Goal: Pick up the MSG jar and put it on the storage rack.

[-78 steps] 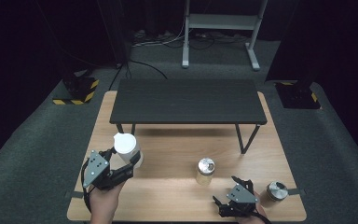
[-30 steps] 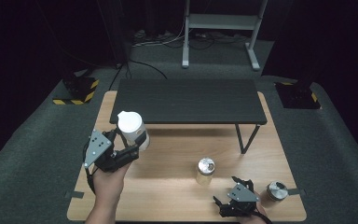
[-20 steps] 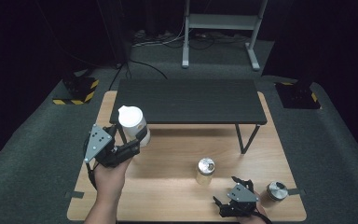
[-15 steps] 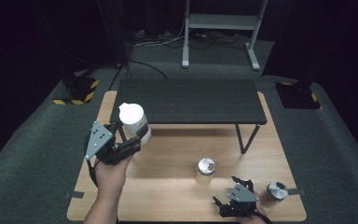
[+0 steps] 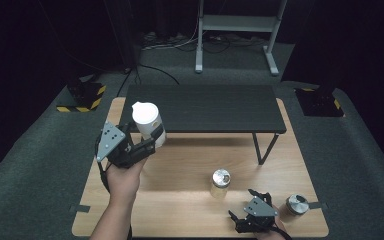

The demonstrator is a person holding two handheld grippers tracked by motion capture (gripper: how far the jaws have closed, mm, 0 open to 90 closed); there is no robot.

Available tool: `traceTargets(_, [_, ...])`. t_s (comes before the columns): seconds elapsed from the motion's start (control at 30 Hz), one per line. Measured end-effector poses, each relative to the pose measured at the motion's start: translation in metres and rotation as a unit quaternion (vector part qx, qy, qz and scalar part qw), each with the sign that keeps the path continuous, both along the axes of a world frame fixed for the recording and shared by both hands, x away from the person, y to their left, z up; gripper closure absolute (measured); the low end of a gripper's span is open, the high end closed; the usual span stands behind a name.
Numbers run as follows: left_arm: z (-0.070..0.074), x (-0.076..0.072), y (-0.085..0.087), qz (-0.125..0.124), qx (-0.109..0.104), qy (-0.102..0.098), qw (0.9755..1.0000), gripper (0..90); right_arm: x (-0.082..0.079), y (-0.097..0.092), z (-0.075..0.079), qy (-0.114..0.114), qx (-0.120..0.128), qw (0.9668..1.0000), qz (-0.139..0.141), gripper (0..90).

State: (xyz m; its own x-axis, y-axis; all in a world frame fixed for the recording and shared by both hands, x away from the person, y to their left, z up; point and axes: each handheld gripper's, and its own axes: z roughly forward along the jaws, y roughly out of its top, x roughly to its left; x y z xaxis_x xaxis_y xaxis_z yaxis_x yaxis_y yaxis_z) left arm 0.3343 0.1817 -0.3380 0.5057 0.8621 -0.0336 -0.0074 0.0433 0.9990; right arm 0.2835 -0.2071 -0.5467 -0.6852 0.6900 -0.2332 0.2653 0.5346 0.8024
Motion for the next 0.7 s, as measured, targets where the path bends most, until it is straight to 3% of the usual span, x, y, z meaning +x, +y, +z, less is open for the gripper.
traceTargets(0.7, [0.005, 0.025, -0.011, 0.013, 0.010, 0.007, 0.9998, 30.2, 0.000, 0.000, 0.000, -0.001, 0.002, 1.0000, 0.003, 0.7])
